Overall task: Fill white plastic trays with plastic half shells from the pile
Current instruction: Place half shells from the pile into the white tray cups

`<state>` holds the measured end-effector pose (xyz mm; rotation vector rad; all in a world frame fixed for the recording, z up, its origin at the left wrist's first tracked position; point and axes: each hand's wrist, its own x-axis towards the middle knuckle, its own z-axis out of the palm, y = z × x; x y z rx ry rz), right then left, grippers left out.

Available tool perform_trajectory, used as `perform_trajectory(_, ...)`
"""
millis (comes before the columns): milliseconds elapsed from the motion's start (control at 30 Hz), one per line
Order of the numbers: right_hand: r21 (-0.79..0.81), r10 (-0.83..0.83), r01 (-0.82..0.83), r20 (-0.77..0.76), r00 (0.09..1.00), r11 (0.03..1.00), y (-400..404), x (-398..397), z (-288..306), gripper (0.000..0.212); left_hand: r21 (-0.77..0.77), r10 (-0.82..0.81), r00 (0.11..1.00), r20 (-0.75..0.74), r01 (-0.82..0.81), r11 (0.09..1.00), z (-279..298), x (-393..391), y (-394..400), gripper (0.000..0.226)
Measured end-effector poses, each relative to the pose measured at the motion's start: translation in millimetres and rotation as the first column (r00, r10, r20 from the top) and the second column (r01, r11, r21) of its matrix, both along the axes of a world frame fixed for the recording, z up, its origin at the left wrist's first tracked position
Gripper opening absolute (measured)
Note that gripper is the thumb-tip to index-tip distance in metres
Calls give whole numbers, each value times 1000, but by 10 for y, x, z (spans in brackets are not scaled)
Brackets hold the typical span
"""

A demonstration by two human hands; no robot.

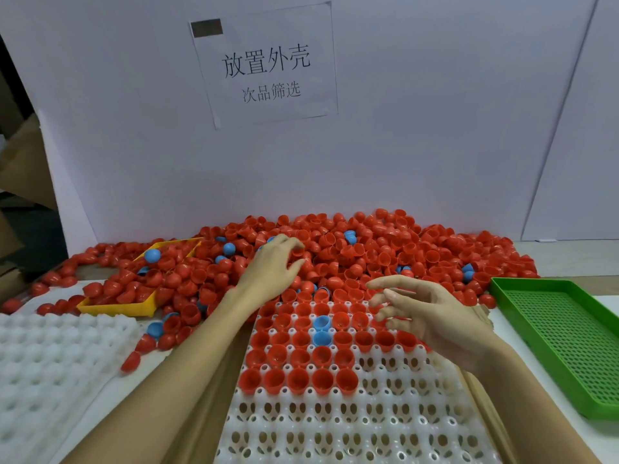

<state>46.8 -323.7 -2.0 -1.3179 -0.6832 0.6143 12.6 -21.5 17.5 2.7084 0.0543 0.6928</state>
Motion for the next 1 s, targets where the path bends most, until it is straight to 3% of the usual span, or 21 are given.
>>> perform_trajectory(133, -10, 11, -11, -2, 1000, 1000, -7, 8, -4, 31, 246, 2, 965, -261, 64, 967, -31, 368, 6, 37)
perform_trajectory(200, -12, 16, -16, -2, 1000, 1000, -10, 17, -2, 32, 271, 17, 959, -284, 63, 961, -87, 422, 30, 38)
perform_trajectory(400, 12, -4, 4, -5, 1000, 1000, -27, 24, -4, 30, 98, -17, 997, -77, 24, 995, -150, 225, -60, 42)
perform_trajectory(533, 35, -66, 67, -46, 997, 997, 0, 2, 16, 30, -182, -161, 979, 125, 182, 966, -54, -156, -394, 39)
perform_trajectory(633, 57, -114, 118, -77, 991, 991, 27, -33, 50, 32, -299, -236, 944, 230, 299, 906, -16, -503, -679, 34)
perform_trajectory(833, -13, 12, -12, 1, 1000, 1000, 87, -164, 84, 34, -338, -298, 922, 247, 371, 865, -12, -852, -912, 28)
perform_trajectory(1000, -91, 39, -31, 83, 996, 995, 100, -197, 79, 28, -347, -292, 924, 247, 365, 864, -79, -916, -905, 43)
